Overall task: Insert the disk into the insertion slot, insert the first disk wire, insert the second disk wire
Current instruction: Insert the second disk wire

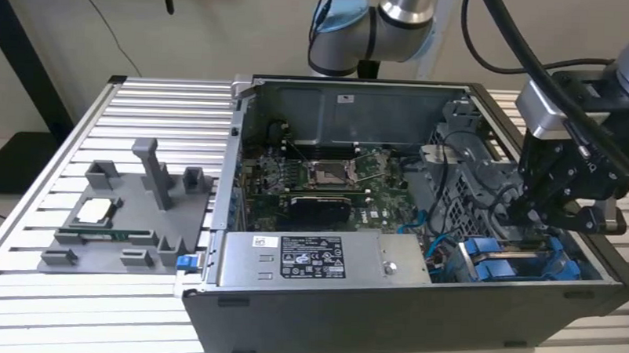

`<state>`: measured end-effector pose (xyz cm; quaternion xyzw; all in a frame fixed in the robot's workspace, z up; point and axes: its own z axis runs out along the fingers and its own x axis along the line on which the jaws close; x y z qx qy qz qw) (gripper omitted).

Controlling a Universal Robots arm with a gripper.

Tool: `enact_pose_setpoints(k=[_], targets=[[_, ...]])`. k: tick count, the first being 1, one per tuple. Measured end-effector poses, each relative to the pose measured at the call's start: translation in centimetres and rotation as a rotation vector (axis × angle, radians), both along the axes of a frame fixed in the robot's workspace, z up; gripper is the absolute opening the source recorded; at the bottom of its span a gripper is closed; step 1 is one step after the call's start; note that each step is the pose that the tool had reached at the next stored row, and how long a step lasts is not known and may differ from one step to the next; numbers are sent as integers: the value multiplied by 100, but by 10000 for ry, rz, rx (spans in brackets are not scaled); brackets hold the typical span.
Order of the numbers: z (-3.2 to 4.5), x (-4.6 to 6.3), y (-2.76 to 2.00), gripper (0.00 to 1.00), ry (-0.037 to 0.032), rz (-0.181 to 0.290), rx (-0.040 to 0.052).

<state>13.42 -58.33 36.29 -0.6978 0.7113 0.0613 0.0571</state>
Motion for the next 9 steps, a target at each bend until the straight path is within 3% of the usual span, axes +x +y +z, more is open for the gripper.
enact_pose_setpoints(k=[9], targets=[[-119,2,-61,16,-48,0,71]])
